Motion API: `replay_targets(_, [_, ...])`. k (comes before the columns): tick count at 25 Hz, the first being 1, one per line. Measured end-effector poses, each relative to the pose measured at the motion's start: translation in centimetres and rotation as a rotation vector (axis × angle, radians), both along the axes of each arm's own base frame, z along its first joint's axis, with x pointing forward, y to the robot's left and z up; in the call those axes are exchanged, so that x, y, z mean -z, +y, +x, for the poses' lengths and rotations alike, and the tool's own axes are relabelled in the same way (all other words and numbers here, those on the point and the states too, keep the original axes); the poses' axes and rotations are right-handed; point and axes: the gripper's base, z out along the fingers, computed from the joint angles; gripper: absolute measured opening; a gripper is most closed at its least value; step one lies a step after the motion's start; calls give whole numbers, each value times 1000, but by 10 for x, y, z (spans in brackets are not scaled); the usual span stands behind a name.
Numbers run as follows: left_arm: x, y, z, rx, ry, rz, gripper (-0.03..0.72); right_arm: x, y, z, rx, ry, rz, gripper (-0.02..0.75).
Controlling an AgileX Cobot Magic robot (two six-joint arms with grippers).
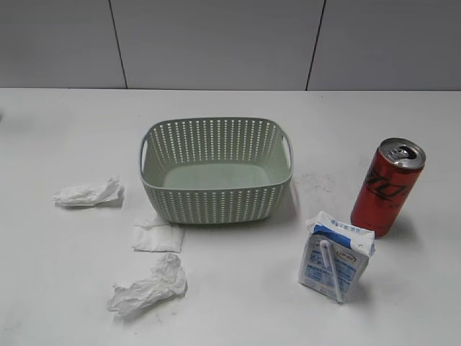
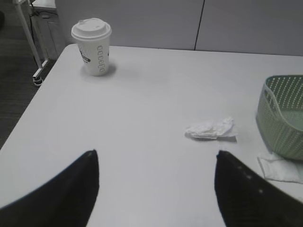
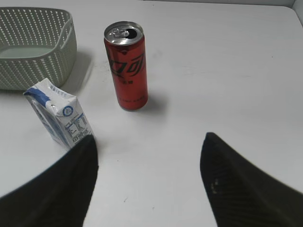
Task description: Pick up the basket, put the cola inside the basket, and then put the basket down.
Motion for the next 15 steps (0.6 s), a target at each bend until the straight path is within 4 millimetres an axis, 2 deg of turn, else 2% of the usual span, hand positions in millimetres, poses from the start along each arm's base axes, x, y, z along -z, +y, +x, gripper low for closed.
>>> replay_targets(8, [-34,-1,43,-8,49,-3,574,0,3,0,-19,4,33,509])
replay_targets(15, [-57,-8,81,63,80,0,574,0,1,0,-13,0,10,509])
